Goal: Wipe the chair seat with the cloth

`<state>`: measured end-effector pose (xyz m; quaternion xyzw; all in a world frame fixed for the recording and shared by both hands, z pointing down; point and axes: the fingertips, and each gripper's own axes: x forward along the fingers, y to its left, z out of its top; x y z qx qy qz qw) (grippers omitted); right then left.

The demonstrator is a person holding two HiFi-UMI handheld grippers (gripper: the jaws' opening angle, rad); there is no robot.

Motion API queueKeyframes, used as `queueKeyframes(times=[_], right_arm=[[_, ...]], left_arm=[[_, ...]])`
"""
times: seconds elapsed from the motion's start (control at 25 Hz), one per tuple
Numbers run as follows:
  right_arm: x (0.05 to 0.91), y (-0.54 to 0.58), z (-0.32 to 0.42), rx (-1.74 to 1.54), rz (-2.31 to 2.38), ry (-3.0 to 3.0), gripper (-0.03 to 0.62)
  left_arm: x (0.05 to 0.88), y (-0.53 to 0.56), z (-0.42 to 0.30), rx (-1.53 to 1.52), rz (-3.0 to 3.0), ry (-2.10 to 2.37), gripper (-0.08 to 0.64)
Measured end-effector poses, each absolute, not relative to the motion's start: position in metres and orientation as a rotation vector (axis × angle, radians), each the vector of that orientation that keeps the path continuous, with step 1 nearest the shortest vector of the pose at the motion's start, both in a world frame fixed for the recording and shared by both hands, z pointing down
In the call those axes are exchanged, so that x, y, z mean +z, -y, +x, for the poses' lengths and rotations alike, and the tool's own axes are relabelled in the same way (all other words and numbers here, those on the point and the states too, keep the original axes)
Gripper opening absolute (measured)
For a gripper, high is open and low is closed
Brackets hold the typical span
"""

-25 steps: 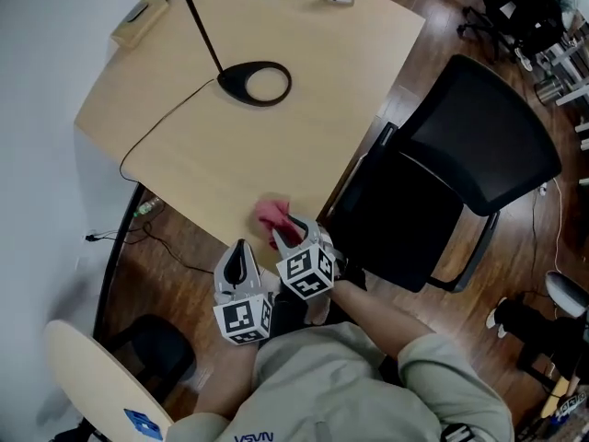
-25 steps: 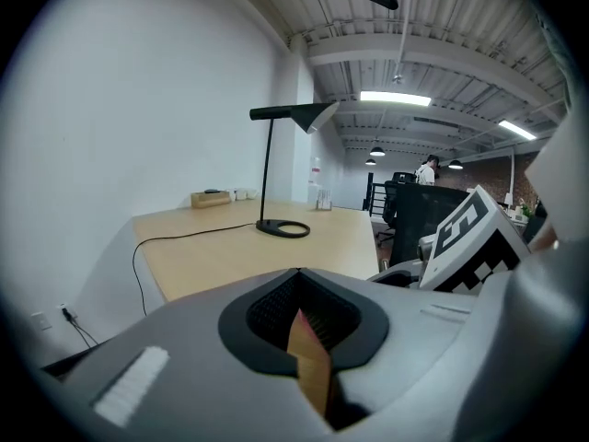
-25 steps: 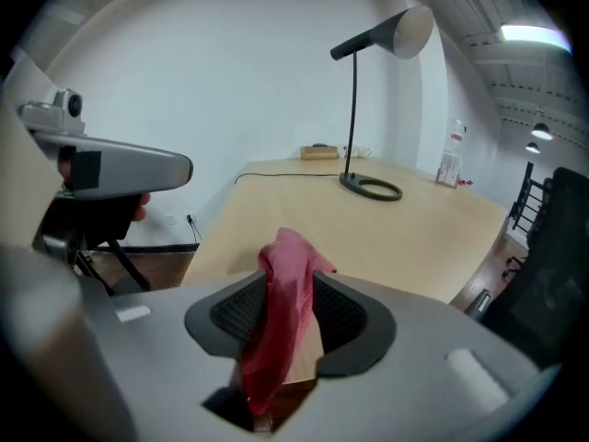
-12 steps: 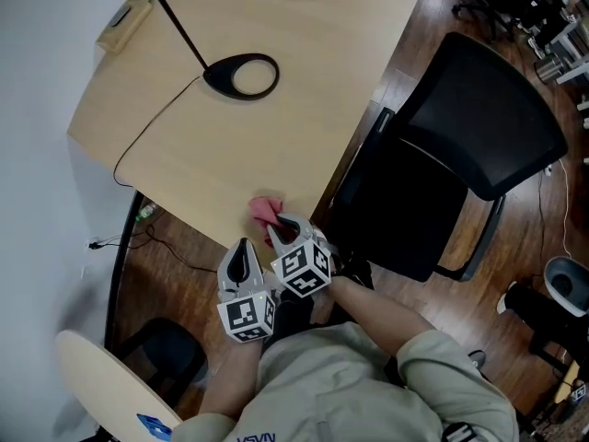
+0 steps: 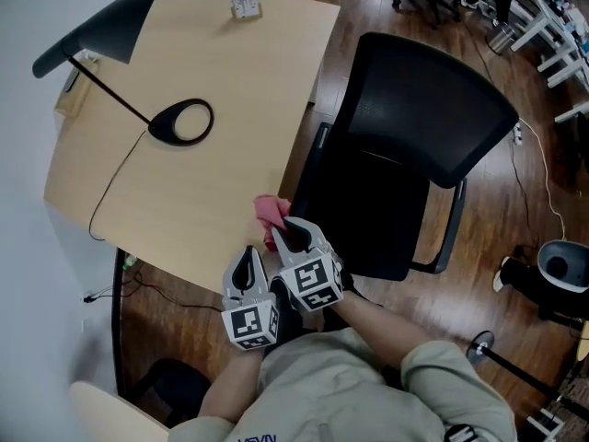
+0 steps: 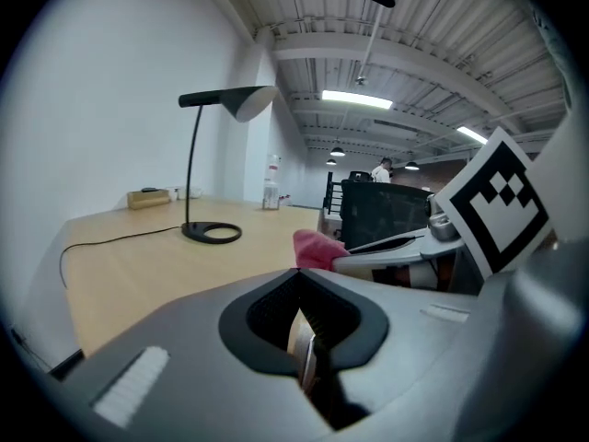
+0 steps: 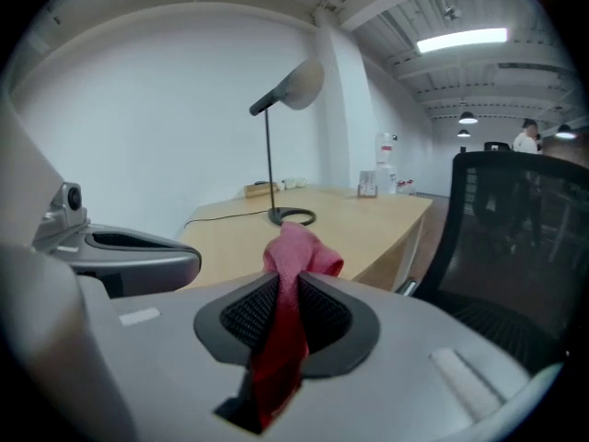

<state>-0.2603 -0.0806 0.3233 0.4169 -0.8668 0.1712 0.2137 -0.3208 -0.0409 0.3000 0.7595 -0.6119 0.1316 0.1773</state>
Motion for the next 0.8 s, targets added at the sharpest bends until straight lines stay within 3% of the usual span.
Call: queueKeyframes(times=[0.44, 0.8], right_arm=[[0.383, 0.153, -0.073, 0.626, 1.455, 2.205, 0.060], [0.506, 0.195, -0.044, 0.709, 1.427, 2.106, 0.060]], left_arm=[[0.332, 0.109, -0.146, 0.430, 2.325, 1.507, 0.005], [0.413, 0.149, -0.100, 0.403, 2.273, 1.492, 0.005]])
